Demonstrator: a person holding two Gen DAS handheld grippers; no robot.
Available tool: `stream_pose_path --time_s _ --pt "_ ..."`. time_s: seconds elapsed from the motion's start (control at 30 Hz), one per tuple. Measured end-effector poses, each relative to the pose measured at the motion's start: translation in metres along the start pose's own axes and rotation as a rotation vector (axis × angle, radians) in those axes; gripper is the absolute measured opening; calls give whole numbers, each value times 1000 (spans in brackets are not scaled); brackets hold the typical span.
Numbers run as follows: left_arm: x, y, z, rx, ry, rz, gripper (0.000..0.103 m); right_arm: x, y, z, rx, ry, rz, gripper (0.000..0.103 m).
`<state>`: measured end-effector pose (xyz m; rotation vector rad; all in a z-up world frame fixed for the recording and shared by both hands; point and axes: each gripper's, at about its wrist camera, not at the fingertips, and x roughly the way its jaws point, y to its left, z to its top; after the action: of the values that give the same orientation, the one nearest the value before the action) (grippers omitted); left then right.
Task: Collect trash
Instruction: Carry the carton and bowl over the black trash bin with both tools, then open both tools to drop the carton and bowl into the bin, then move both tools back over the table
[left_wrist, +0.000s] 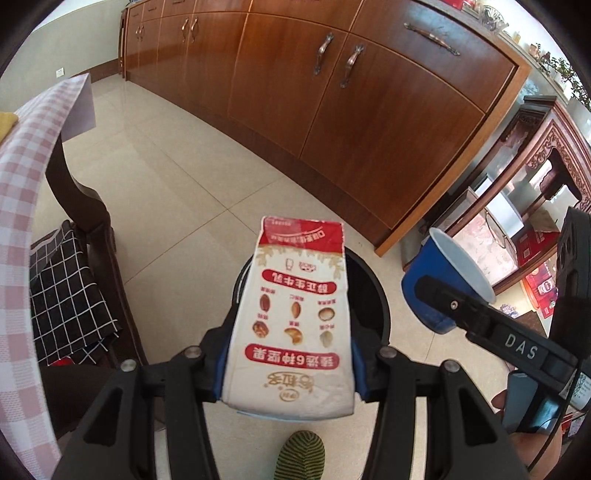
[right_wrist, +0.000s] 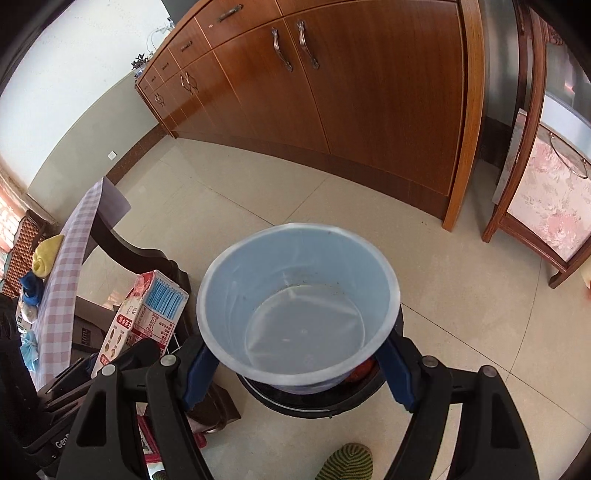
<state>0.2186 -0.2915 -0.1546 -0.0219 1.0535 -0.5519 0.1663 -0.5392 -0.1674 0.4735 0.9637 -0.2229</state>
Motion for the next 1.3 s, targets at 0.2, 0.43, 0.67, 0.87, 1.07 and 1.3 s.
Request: stream_pose_path --time_s 0.2,0.43,0.67,0.87,1.07,1.3 --pt "36 -3 4 -14 62 5 52 30 -10 6 6 55 7 79" --pt "64 -5 9 -38 93 -15 64 57 -14 18 18 93 -23 84" --pt "68 -1 13 -51 78 -5 91 45 -27 25 57 50 -83 90" --pt "36 -6 18 -15 17 76 91 19 -26 25 64 -19 -96 90" --pt "-11 -16 19 31 -57 90 91 -7 -21 20 75 -58 -79 90" --pt "-76 -17 15 45 -152 80 91 -38 8 7 54 -114 -4 90"
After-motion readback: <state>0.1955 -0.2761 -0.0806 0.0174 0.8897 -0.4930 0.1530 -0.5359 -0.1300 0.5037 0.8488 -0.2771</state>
